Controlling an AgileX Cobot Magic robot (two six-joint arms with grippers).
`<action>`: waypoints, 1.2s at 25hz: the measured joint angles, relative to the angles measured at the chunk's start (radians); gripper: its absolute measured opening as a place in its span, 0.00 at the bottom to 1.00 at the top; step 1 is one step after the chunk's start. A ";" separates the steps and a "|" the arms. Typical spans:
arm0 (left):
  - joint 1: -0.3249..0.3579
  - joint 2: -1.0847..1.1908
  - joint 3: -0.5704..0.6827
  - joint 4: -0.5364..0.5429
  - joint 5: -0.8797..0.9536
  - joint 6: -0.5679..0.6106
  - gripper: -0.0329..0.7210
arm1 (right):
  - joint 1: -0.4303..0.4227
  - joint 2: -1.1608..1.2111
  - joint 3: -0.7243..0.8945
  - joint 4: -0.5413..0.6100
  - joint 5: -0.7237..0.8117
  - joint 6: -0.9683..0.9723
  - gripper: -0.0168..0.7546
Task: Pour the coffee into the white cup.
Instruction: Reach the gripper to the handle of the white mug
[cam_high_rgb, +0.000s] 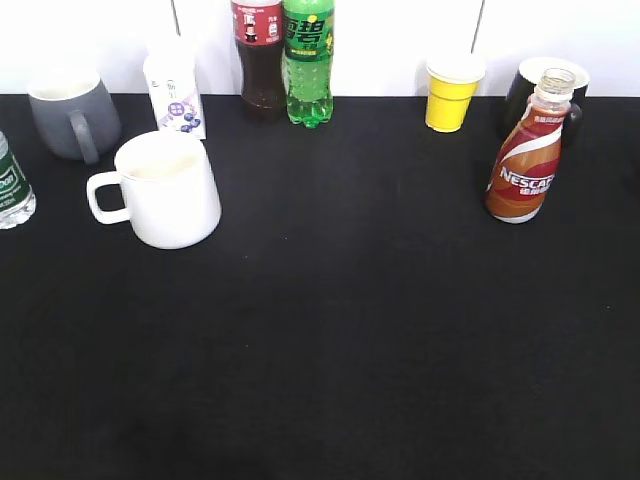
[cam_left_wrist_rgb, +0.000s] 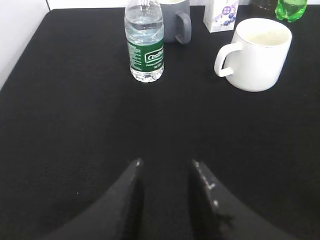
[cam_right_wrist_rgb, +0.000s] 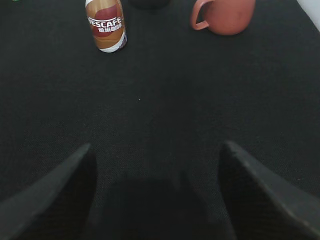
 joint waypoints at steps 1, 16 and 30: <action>0.000 0.000 0.000 0.000 0.000 0.000 0.36 | 0.000 0.000 0.000 0.000 0.000 0.000 0.76; 0.000 0.305 -0.097 0.000 -0.392 0.069 0.72 | 0.000 0.000 0.000 0.000 0.000 0.000 0.76; -0.285 1.363 0.199 -0.135 -1.711 0.077 0.73 | 0.000 0.000 0.000 0.000 0.000 0.000 0.76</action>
